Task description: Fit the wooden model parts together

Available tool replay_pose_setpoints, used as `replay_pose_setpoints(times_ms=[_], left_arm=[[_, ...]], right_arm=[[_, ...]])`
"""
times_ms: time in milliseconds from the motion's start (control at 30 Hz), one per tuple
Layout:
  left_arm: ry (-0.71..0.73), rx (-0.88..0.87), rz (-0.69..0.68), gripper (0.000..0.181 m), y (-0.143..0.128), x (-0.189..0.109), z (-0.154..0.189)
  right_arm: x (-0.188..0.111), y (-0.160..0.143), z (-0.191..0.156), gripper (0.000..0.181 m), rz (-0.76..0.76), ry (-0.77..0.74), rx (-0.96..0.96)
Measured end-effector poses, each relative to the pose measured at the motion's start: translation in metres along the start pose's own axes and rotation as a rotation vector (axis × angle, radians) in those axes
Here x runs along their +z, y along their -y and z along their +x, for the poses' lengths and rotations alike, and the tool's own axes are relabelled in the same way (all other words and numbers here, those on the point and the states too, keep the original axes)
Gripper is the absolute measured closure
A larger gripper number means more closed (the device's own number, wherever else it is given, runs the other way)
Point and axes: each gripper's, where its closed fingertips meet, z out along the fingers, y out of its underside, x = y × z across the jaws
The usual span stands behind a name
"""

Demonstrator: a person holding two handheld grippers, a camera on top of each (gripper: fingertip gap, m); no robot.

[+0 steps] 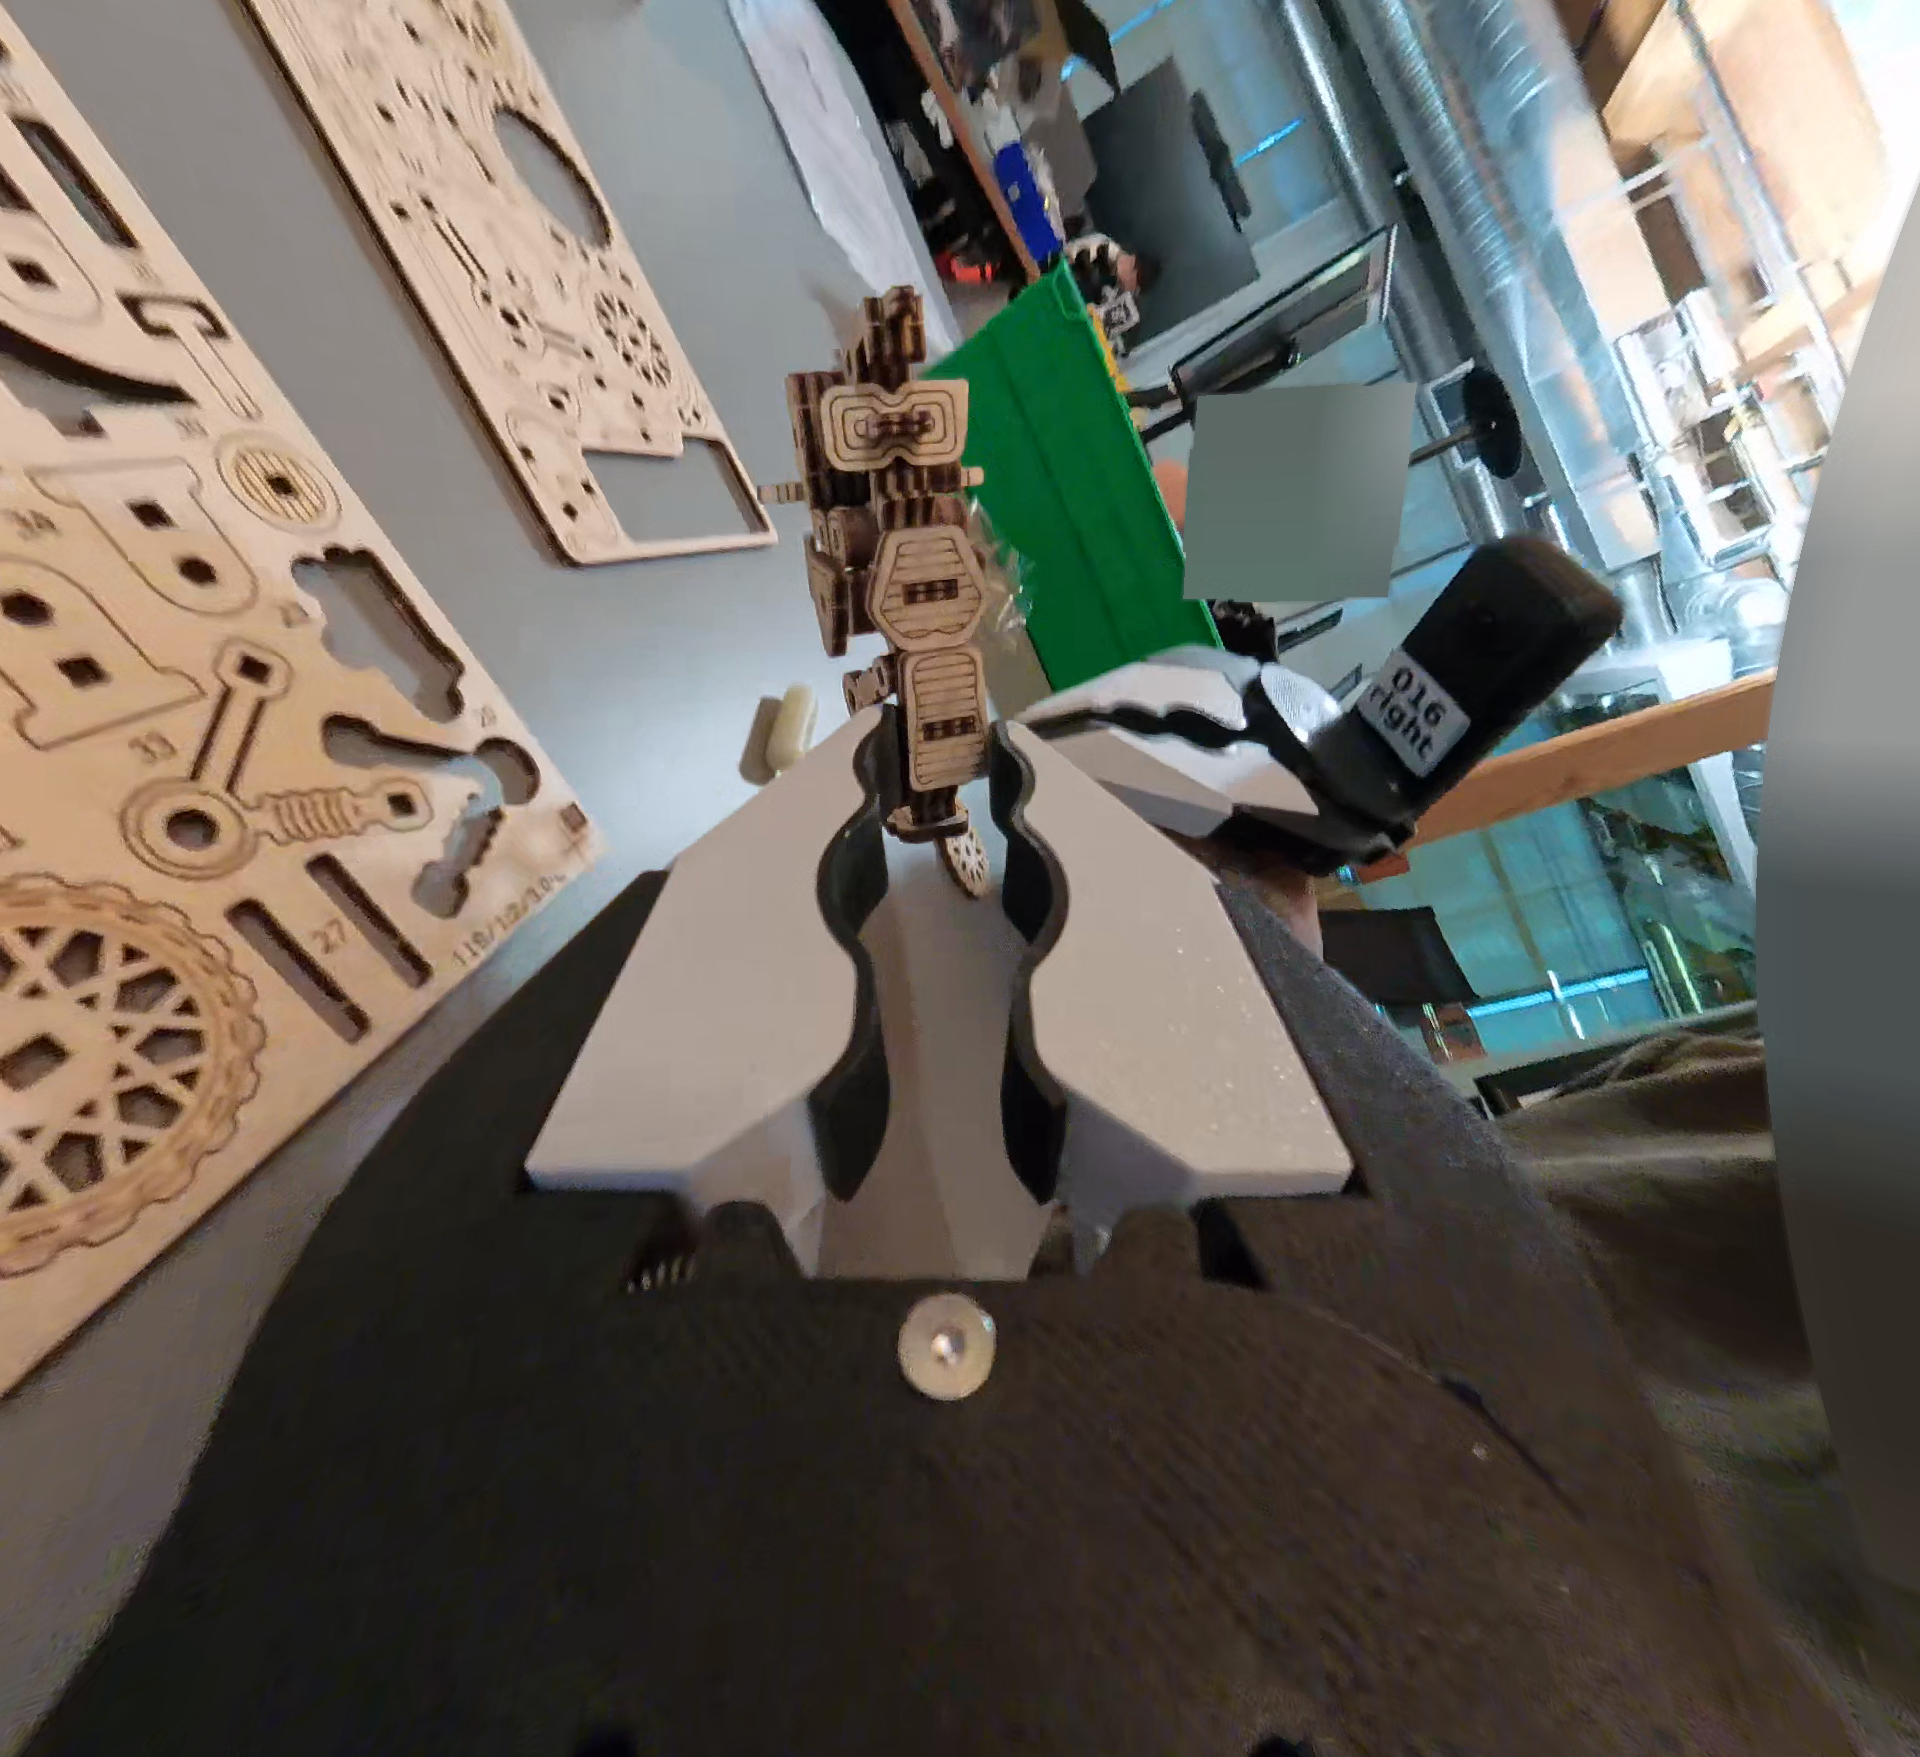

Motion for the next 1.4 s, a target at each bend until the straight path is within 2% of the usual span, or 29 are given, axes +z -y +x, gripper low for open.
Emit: replay_pose_setpoints(times_ms=[33, 200, 300, 400, 533, 733, 833, 967, 1167, 1300, 1400], left_arm=[[0.003, 0.003, -0.022, 0.168, -0.004, 0.002, 0.0], [0.041, 0.078, -0.071, 0.168, -0.01, 0.006, -0.003], [0.03, 0.08, -0.145, 0.168, -0.02, 0.009, -0.002], [0.009, 0.075, -0.233, 0.168, -0.033, 0.01, 0.0], [-0.058, 0.082, -0.477, 0.167, -0.074, 0.012, 0.011], [-0.131, -0.001, -0.627, 0.167, -0.099, 0.012, 0.024], [-0.087, 0.049, -0.648, 0.153, -0.098, 0.012, 0.025], [0.045, 0.222, -0.642, 0.144, -0.088, 0.009, 0.014], [0.159, 0.314, -0.557, 0.139, -0.055, 0.004, 0.0], [0.35, 0.52, -0.465, 0.138, -0.024, 0.011, -0.027], [0.43, 0.682, -0.487, 0.141, -0.024, 0.026, -0.036]], right_arm=[[0.005, -0.001, 0.0, 0.181, -0.023, 0.0, -0.008], [0.028, -0.005, 0.006, 0.181, -0.13, -0.016, -0.009], [0.031, -0.007, 0.011, 0.181, -0.144, -0.031, -0.017], [0.023, -0.007, 0.022, 0.181, -0.126, -0.052, 0.01], [-0.002, -0.004, 0.046, 0.181, -0.089, -0.129, 0.036], [-0.027, 0.001, 0.05, 0.18, -0.012, -0.119, 0.086], [-0.029, 0.001, 0.043, 0.18, -0.005, -0.095, 0.079], [-0.031, 0.005, 0.035, 0.18, 0.02, -0.065, 0.07], [-0.033, 0.011, 0.028, 0.181, 0.059, -0.03, 0.086], [-0.034, 0.014, 0.025, 0.181, 0.071, -0.03, 0.071], [-0.033, 0.015, 0.022, 0.181, 0.072, -0.024, 0.064]])
